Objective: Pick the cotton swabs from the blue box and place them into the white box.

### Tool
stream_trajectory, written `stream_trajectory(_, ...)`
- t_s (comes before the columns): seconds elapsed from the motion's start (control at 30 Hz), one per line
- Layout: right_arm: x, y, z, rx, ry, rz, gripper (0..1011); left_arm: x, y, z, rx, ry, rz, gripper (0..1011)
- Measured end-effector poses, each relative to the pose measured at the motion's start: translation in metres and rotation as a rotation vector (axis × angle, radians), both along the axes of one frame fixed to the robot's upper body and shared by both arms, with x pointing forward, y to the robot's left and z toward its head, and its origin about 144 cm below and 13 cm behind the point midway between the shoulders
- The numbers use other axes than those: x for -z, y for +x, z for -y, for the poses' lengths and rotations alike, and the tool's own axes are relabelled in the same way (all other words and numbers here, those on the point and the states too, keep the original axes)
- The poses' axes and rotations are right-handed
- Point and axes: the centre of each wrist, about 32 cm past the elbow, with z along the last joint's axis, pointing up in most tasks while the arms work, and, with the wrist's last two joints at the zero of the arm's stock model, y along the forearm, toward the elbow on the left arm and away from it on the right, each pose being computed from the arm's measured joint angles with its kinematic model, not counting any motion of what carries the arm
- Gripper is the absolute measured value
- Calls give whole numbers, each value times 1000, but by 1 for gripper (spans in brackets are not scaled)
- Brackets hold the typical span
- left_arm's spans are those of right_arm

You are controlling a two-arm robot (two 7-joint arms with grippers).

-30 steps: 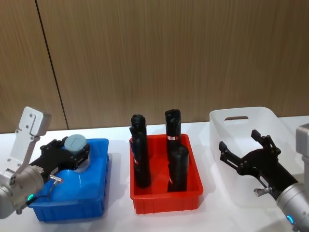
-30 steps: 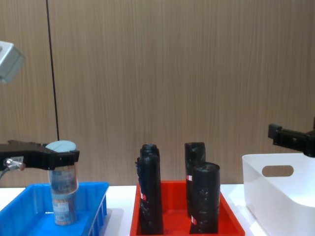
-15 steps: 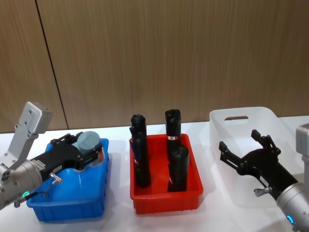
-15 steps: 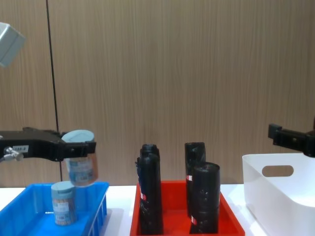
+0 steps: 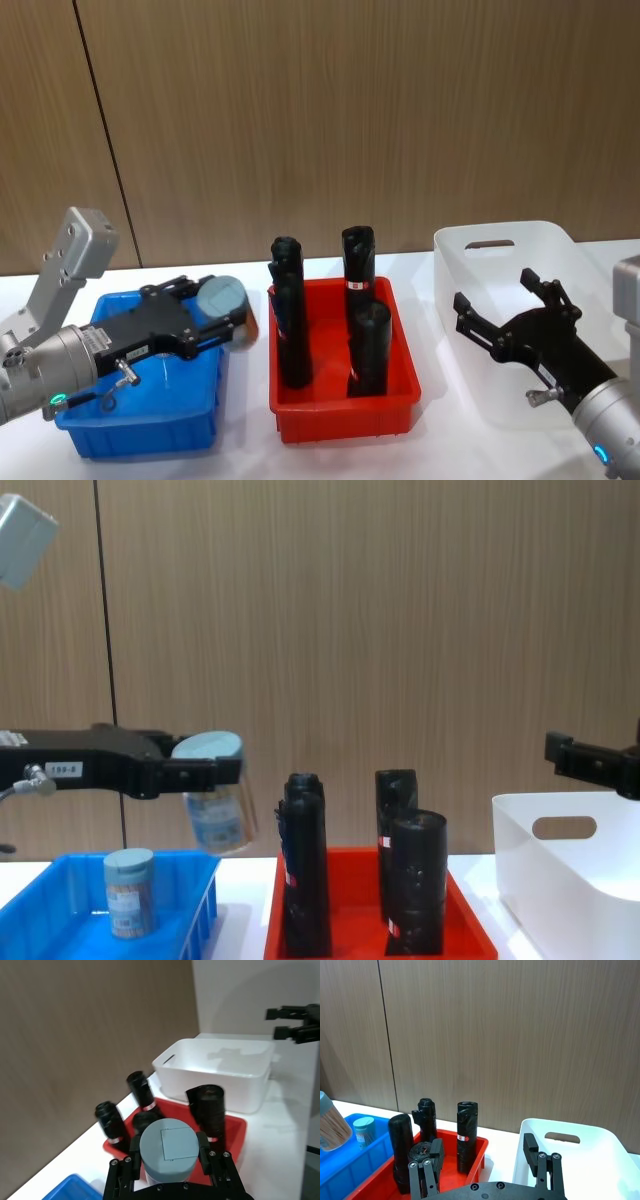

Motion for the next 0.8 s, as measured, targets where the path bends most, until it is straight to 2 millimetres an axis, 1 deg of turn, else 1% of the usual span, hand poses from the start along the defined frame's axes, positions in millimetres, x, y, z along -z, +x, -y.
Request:
stream_trajectory(0.4, 0, 0, 0, 0, 0, 0, 1001, -4, 11, 6, 191, -45, 9, 669)
stream_trajectory(0.8, 0, 0, 0, 0, 0, 0, 1002, -7, 25, 18, 392, -95, 21, 668)
